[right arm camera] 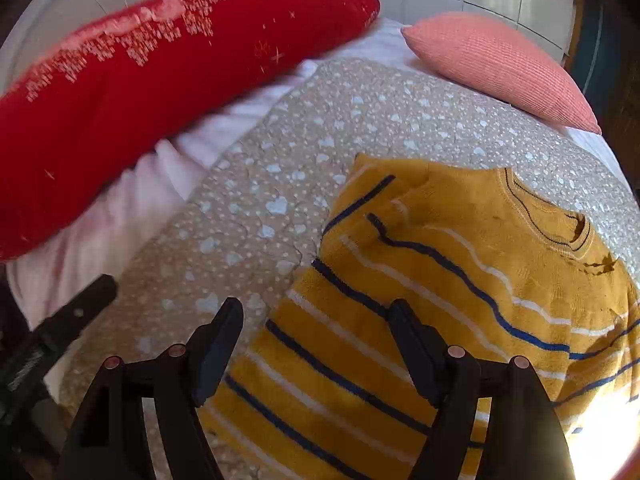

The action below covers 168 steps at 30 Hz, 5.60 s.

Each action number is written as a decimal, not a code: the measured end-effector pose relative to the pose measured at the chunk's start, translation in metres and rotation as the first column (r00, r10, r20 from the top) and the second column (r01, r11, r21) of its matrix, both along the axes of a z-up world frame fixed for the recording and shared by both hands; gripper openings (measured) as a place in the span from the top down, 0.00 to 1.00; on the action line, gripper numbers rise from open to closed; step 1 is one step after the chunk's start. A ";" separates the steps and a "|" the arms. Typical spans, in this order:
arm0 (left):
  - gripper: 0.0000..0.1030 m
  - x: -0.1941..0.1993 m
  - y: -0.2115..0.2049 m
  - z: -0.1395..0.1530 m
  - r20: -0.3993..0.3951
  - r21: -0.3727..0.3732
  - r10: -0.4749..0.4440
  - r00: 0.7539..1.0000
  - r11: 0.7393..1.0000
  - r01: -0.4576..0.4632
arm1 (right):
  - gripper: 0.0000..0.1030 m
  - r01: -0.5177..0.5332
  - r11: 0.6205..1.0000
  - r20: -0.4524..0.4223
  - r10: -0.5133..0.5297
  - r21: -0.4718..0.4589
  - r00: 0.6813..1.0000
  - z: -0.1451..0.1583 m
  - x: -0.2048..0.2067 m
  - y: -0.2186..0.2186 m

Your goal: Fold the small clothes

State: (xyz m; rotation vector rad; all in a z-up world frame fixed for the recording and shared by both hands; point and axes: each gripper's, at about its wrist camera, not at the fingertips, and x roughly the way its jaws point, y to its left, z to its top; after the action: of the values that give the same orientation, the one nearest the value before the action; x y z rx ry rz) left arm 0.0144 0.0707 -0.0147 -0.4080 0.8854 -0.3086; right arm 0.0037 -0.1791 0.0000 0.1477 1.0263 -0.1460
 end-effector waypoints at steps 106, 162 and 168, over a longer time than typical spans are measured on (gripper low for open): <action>0.30 -0.132 -0.282 0.030 -0.031 0.146 -0.652 0.757 0.746 0.649 | 0.51 0.166 0.832 0.376 -0.405 0.529 0.834 0.055 -0.289 -0.298; 0.00 -0.294 -0.241 -0.017 0.004 0.669 -0.585 0.811 0.605 0.433 | 0.06 0.667 0.737 0.410 -0.577 -0.112 0.707 -0.053 -0.449 -0.162; 0.00 -0.289 -0.243 -0.023 -0.013 0.666 -0.589 0.808 0.598 0.446 | 0.01 0.675 0.729 0.413 -0.584 -0.111 0.699 -0.058 -0.447 -0.167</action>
State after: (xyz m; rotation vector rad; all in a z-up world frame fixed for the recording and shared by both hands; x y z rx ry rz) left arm -0.2749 -0.1728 -0.0379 0.5556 0.8283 -0.5516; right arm -0.4436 -0.3463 -0.0582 0.2826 0.5446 -0.8648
